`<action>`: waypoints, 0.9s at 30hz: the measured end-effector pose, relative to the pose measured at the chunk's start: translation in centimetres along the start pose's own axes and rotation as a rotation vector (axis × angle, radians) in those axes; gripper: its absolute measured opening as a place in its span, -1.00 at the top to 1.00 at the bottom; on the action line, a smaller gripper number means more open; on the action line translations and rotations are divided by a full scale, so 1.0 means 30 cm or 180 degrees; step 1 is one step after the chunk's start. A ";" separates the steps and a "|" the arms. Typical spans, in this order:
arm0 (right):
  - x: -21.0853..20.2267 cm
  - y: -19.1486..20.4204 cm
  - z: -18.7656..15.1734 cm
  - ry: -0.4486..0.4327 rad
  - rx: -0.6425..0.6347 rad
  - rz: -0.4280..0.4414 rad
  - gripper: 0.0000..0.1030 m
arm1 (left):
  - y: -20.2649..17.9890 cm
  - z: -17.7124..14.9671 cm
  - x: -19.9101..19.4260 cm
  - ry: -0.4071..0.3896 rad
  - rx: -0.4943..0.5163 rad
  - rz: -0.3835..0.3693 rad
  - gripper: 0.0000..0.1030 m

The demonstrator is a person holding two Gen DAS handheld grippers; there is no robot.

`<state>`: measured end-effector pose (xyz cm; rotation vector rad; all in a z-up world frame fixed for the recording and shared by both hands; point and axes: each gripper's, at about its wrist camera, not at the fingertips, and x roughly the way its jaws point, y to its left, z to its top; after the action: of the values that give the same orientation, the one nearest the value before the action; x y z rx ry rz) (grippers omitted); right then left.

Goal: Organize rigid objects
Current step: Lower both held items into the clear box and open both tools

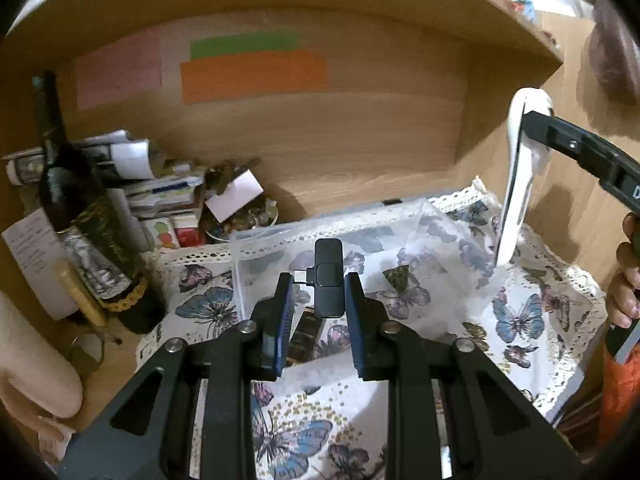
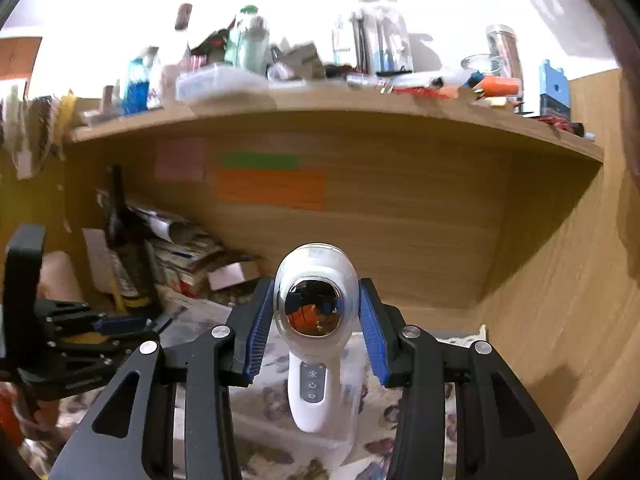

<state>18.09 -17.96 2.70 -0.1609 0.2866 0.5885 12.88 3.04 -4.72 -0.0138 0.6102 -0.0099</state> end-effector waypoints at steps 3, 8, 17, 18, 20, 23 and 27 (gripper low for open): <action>0.088 -0.005 -0.030 0.0198 -0.0044 0.0026 0.25 | 0.006 0.001 0.075 0.0164 0.0004 -0.0003 0.52; 0.232 0.013 -0.102 0.0636 -0.0038 0.0240 0.25 | 0.021 -0.013 0.180 0.0409 0.0007 -0.0001 0.52; 0.378 0.075 -0.157 0.1052 -0.0032 0.0574 0.25 | 0.017 -0.035 0.246 0.0544 0.0037 -0.0036 0.52; 0.391 0.081 -0.160 0.1080 -0.0045 0.0576 0.25 | 0.020 -0.036 0.246 0.0552 0.0022 -0.0043 0.52; 0.420 0.092 -0.166 0.1182 -0.0035 0.0661 0.24 | 0.026 -0.035 0.246 0.0561 -0.0008 -0.0065 0.52; 0.451 0.106 -0.182 0.1327 -0.0031 0.0696 0.23 | 0.035 -0.034 0.236 0.0541 -0.0037 -0.0074 0.51; 0.436 0.114 -0.191 0.1338 -0.0073 0.0645 0.23 | 0.038 -0.035 0.192 0.0471 -0.0045 -0.0078 0.50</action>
<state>25.28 -9.63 -7.05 -0.2804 0.7094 0.7576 17.00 4.09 -8.91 -0.0344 0.7582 -0.0307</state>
